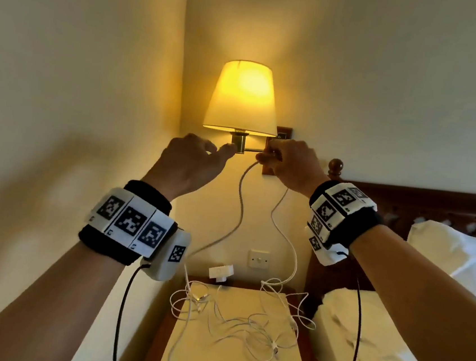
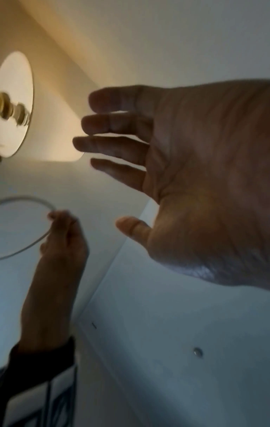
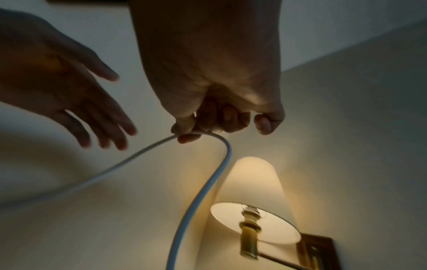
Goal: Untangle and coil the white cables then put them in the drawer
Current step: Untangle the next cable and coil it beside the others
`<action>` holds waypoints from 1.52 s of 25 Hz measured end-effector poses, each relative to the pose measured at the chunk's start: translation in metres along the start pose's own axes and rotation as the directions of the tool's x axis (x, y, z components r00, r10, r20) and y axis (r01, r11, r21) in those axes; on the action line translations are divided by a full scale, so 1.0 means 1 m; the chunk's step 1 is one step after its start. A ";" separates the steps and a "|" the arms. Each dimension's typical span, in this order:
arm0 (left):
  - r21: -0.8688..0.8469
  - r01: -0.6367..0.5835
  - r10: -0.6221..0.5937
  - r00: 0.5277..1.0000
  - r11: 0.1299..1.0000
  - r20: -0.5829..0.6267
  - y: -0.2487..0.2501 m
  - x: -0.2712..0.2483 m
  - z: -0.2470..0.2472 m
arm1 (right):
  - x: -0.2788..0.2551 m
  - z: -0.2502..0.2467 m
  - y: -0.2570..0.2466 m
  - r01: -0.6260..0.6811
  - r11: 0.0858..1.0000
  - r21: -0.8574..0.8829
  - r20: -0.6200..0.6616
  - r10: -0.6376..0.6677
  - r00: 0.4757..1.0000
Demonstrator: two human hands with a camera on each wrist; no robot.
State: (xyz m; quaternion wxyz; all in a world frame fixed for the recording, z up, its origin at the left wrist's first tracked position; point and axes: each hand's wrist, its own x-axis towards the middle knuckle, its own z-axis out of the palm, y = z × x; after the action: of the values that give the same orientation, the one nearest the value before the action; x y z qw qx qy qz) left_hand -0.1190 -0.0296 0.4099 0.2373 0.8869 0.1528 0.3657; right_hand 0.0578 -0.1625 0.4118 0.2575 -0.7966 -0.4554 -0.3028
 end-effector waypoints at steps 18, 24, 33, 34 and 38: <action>-0.031 0.037 -0.034 0.996 0.999 0.078 -0.028 -0.026 -0.002 | -0.056 -0.060 -0.023 -0.316 0.663 0.679 0.348 0.089 0.933; -0.294 -0.220 0.194 0.974 0.930 -0.115 0.018 -0.028 0.035 | -0.059 -0.054 -0.036 -0.292 0.693 0.659 0.351 0.060 0.934; 0.028 0.051 -0.053 0.997 0.998 0.057 -0.025 -0.024 0.022 | -0.085 -0.047 -0.009 -0.414 0.603 0.682 0.383 0.188 0.904; -0.046 -0.024 0.028 0.995 0.999 0.094 -0.013 -0.026 0.027 | -0.081 -0.046 -0.014 -0.406 0.605 0.685 0.384 0.174 0.907; -0.212 -0.246 0.269 0.959 0.946 0.086 0.031 -0.033 0.057 | -0.071 -0.040 -0.030 -0.386 0.577 0.719 0.394 0.118 0.911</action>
State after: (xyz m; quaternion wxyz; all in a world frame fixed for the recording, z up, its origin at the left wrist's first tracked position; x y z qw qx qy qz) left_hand -0.0978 -0.0878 0.3717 0.2833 0.8904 -0.0154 0.3559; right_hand -0.0073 -0.2171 0.3920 0.5467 -0.6966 -0.4551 0.0932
